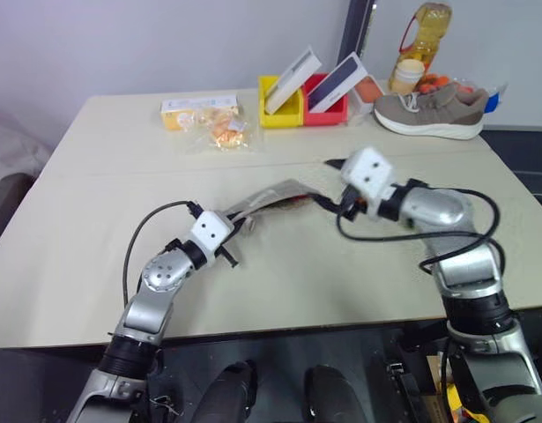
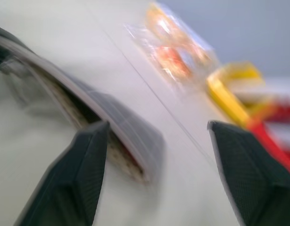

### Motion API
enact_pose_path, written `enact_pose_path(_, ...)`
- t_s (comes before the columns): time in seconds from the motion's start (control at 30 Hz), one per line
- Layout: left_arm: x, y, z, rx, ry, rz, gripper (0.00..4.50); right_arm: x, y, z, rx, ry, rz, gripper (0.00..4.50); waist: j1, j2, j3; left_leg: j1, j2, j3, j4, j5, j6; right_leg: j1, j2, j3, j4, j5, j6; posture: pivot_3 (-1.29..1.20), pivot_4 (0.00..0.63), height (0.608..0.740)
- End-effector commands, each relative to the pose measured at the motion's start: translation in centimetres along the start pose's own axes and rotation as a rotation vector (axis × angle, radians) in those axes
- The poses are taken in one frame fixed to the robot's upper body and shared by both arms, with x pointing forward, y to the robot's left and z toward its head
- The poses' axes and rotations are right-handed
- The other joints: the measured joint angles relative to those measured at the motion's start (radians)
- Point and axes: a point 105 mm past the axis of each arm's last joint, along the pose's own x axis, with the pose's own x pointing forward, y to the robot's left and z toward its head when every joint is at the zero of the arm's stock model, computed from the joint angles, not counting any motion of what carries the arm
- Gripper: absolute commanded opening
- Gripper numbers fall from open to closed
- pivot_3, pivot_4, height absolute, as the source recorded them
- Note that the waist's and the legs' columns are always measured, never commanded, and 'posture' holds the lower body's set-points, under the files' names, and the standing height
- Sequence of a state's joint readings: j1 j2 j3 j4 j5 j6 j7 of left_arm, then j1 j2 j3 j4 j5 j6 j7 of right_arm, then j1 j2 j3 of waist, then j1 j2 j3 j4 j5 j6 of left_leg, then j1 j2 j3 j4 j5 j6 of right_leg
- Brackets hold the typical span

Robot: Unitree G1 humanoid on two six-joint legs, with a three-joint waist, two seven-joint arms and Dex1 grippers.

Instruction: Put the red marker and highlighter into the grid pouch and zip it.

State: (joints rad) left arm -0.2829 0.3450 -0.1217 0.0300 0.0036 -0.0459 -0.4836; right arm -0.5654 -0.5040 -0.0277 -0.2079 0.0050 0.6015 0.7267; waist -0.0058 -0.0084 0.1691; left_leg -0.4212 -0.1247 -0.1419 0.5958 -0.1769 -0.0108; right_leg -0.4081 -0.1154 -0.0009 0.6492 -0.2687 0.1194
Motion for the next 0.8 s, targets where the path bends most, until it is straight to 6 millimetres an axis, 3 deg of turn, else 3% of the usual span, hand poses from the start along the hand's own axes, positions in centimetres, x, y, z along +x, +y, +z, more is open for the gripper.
enact_pose_path(0.03, 0.4, 0.9, 0.5, 0.01, -0.012, 0.051, 0.0, -2.2, -6.2, -4.5, 0.244, 0.202, -0.436, 4.43, 0.0, 0.0, 0.0, 0.0, 0.0, 0.0, 0.0, 0.0, 0.0, 0.0, 0.0, 0.0, 0.0, 0.0, 0.0, 0.0, 0.15, 0.74)
enact_pose_path(0.13, 0.6, 0.6, 0.5, 0.002, -0.017, 0.045, 0.0, -4.1, -8.4, -6.8, 0.339, 0.317, -0.678, 4.43, 0.0, 0.0, 0.0, 0.0, 0.0, 0.001, 0.0, 0.0, 0.0, -0.001, 0.0, 0.0, 0.001, 0.0, 0.0, 0.0, 0.15, 0.74)
enact_pose_path(0.2, 0.7, 0.5, 0.5, 0.0, -0.019, 0.041, 0.0, -4.5, -8.8, -7.2, 0.389, 0.34, -0.739, 4.43, -0.003, 0.001, 0.0, 0.0, 0.0, 0.001, -0.001, 0.0, 0.0, -0.002, -0.001, 0.001, 0.001, 0.0, 0.0, 0.0, 0.15, 0.74)
enact_pose_path(0.3, 0.9, 0.4, 0.5, 0.0, -0.022, 0.03, 0.0, -5.7, -9.1, -9.2, 0.607, 0.407, -0.874, 4.43, -0.008, 0.001, 0.0, -0.001, 0.0, 0.001, -0.001, 0.0, 0.0, -0.002, -0.001, 0.001, 0.001, 0.0, 0.0, 0.0, 0.15, 0.74)
enact_pose_path(0.5, 1.3, 0.3, 0.6, -0.004, -0.027, 0.023, 0.0, -5.2, -6.6, -11.7, 0.93, 0.497, -0.879, 4.43, -0.005, 0.001, 0.0, -0.001, -0.001, 0.001, -0.001, 0.0, 0.0, -0.001, -0.001, 0.001, 0.002, 0.0, 0.0, 0.0, 0.15, 0.74)
enact_pose_path(0.63, 1.4, 0.1, 0.6, -0.005, -0.031, 0.02, 0.0, -5.1, -5.5, -13.0, 0.953, 0.563, -0.875, 4.43, -0.007, 0.002, -0.001, -0.001, -0.001, 0.001, -0.001, 0.0, 0.0, -0.002, -0.001, 0.001, 0.002, 0.0, 0.0, 0.0, 0.15, 0.74)
enact_pose_path(0.73, 1.3, 0.0, 0.7, -0.006, -0.031, 0.022, 0.0, -4.6, -5.0, -13.0, 0.96, 0.549, -0.839, 3.63, -0.008, 0.002, -0.001, 0.0, -0.001, 0.001, -0.001, 0.0, 0.0, -0.002, -0.001, 0.001, 0.002, 0.0, 0.0, 0.0, 0.15, 0.74)
enact_pose_path(0.8, 1.3, 0.1, 0.6, -0.006, -0.03, 0.025, 0.0, -4.3, -5.0, -12.8, 0.955, 0.538, -0.827, 2.7, -0.009, 0.002, -0.001, 0.0, -0.001, 0.001, -0.001, 0.0, 0.0, -0.002, -0.001, 0.001, 0.002, 0.0, 0.0, 0.0, 0.15, 0.74)
